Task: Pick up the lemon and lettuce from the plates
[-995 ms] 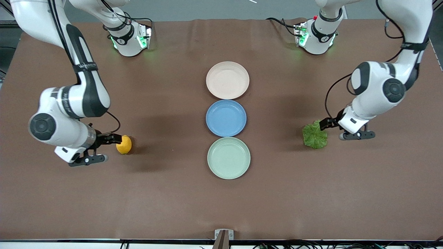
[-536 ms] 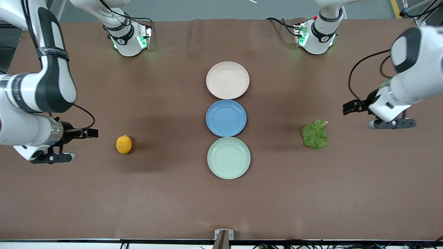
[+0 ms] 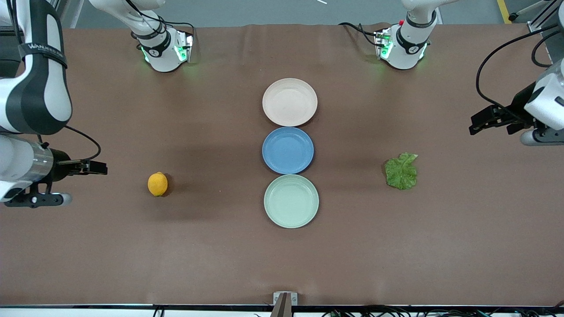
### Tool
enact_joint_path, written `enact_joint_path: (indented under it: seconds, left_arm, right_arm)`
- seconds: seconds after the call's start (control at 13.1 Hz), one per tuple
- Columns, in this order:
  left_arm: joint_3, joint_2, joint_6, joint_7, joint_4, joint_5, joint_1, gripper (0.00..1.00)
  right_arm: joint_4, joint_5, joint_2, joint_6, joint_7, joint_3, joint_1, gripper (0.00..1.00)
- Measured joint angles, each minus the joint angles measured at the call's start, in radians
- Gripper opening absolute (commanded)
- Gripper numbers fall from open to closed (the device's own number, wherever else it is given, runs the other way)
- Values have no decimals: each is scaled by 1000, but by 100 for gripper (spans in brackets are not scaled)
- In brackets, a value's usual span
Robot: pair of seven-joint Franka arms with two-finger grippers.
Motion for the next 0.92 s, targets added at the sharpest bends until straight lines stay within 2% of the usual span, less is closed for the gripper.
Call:
enact_joint_path:
  seconds: [0.38,0.61,0.92]
  left_arm:
    - [-4,0,-13,0,43,0,0,100]
    - [-5,0,-13,0,48,0,0,100]
    - [-2,2,-13,0,49,0,1,100]
  right_arm:
    - [20,3,0,-25,3,-3,-1,100]
    - [23,46,-9,-47,8,-5,-28,100]
    - [-29,30,-100,-51,2,0,-45,100]
